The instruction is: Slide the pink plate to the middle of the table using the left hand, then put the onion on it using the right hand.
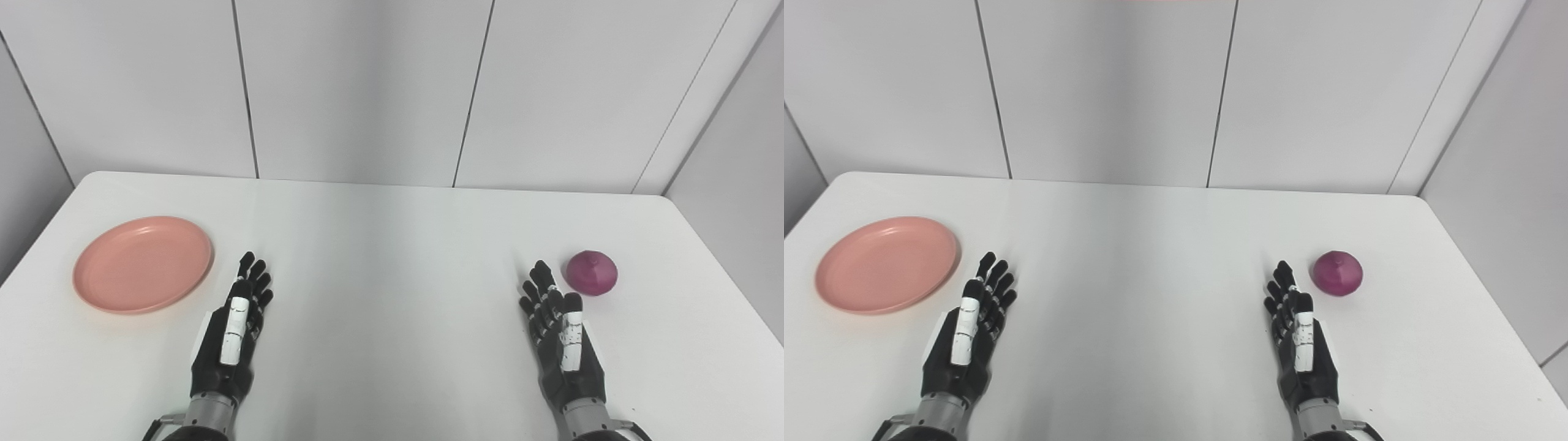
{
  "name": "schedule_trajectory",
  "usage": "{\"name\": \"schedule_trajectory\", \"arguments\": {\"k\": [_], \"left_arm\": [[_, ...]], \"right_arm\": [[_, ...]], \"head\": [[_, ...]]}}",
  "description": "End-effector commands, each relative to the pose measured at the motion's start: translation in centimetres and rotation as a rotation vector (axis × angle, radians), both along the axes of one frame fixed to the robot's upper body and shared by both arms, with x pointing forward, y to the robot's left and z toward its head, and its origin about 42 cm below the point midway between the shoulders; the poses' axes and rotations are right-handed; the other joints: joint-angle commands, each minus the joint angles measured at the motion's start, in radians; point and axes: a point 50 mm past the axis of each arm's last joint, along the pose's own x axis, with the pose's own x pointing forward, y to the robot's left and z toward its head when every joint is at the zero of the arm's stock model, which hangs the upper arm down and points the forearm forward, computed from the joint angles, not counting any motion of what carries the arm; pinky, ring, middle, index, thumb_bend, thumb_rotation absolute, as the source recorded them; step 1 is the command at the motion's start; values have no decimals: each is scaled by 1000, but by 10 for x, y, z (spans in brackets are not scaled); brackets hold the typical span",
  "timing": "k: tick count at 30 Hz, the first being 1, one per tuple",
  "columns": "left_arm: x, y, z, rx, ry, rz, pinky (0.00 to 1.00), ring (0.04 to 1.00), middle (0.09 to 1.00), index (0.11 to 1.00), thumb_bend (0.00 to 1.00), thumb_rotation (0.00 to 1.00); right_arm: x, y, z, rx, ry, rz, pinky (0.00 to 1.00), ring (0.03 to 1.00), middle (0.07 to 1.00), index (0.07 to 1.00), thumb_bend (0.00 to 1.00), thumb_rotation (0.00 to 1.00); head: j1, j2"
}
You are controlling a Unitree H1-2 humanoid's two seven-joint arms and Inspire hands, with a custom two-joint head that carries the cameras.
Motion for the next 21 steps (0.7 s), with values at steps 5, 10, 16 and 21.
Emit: {"name": "schedule_trajectory", "arguments": {"k": [5, 10, 16, 21], "left_arm": [[-12, 6, -30, 4, 116, 5, 1000, 1000, 1000, 1000, 823, 894], [-12, 6, -30, 5, 115, 7, 1000, 1000, 1000, 1000, 818, 893], [-12, 6, -30, 6, 111, 4, 1000, 1000, 1000, 1000, 822, 894], [-12, 6, -29, 7, 110, 4, 1000, 1000, 1000, 1000, 824, 894]], "right_arm": [[-19, 4, -39, 32, 156, -3, 1000, 1000, 1000, 997, 888, 1000], [-19, 3, -39, 32, 156, -2, 1000, 1000, 1000, 1000, 879, 1000], [-20, 3, -39, 37, 155, -3, 1000, 1000, 1000, 1000, 879, 1000], [-19, 3, -39, 36, 154, -1, 1000, 1000, 1000, 1000, 882, 998]], "head": [[-1, -3], [0, -4], [-1, -2], [-1, -2]]}}
